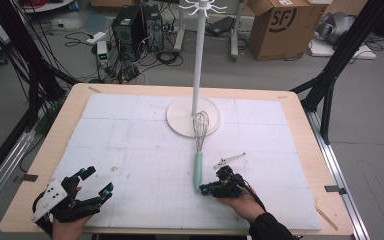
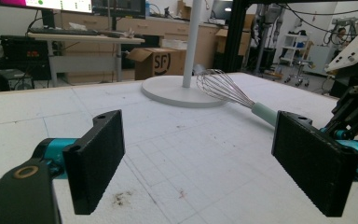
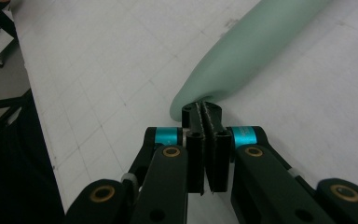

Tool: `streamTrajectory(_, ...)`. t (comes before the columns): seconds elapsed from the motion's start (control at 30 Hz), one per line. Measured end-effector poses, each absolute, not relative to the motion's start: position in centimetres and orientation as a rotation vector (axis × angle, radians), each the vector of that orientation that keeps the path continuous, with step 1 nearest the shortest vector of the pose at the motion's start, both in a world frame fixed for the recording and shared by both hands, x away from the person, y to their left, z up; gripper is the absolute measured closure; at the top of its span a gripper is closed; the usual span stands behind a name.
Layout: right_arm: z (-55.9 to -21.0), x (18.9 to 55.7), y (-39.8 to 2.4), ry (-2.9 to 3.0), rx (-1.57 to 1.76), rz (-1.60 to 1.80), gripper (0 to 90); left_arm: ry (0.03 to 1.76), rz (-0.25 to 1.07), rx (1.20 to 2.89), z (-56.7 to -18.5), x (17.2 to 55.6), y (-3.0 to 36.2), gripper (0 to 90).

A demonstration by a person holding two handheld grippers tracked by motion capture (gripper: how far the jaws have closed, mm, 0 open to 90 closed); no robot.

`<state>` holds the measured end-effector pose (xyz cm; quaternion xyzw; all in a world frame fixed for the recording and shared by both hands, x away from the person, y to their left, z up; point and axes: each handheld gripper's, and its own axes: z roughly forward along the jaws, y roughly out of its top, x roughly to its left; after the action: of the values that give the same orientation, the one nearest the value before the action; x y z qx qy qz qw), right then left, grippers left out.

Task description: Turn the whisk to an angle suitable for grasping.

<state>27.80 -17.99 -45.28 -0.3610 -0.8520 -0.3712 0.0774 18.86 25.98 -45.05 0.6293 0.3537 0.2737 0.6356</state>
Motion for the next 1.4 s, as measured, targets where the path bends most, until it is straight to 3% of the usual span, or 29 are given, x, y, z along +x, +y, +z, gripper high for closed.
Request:
streamTrajectory(1.0, -45.0, 31.0, -9.8, -2.602, -0.966, -1.045, 88.1, 0.819, 0.635, 1.426, -45.0, 18.5, 26.5, 17.6)
streamTrajectory(1.4, -45.3, 32.3, -8.7, -2.56, -0.973, -1.059, 88.2, 0.833, 0.646, 1.414, -44.9, 17.9, 27.1, 17.8)
